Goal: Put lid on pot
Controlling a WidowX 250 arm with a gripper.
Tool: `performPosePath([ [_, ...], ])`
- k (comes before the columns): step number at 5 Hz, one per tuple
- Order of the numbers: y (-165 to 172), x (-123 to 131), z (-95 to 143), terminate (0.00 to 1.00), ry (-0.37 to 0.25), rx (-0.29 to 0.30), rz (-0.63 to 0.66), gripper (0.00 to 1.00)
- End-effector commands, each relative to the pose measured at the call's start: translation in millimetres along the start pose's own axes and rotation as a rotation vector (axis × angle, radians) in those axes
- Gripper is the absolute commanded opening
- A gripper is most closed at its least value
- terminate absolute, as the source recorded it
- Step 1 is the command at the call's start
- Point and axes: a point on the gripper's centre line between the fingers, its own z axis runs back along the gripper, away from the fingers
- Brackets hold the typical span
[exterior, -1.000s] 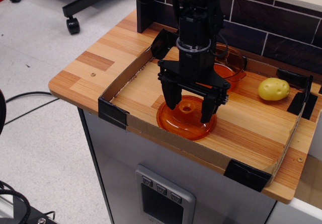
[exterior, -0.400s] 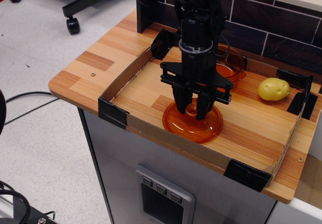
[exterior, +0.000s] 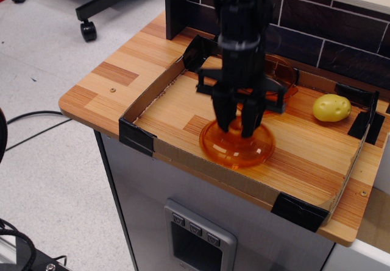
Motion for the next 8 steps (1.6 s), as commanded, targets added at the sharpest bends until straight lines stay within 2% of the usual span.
performPosePath([
  [1,-13.8,23.0,85.0,0.00,-0.081,-0.112,0.106,0.00],
  [2,-5.6,41.3,89.2,0.00,-0.083,-0.094,0.160,0.00],
  [4,7.8,72.8,75.1,0.00,-0.104,-0.043,0.228,0.00],
  [5,10.5,82.7,70.0,0.00,-0.121,-0.029,0.243,0.00],
  [8,16.1,98.4,55.1,0.00,-0.110,0.013,0.273,0.00],
])
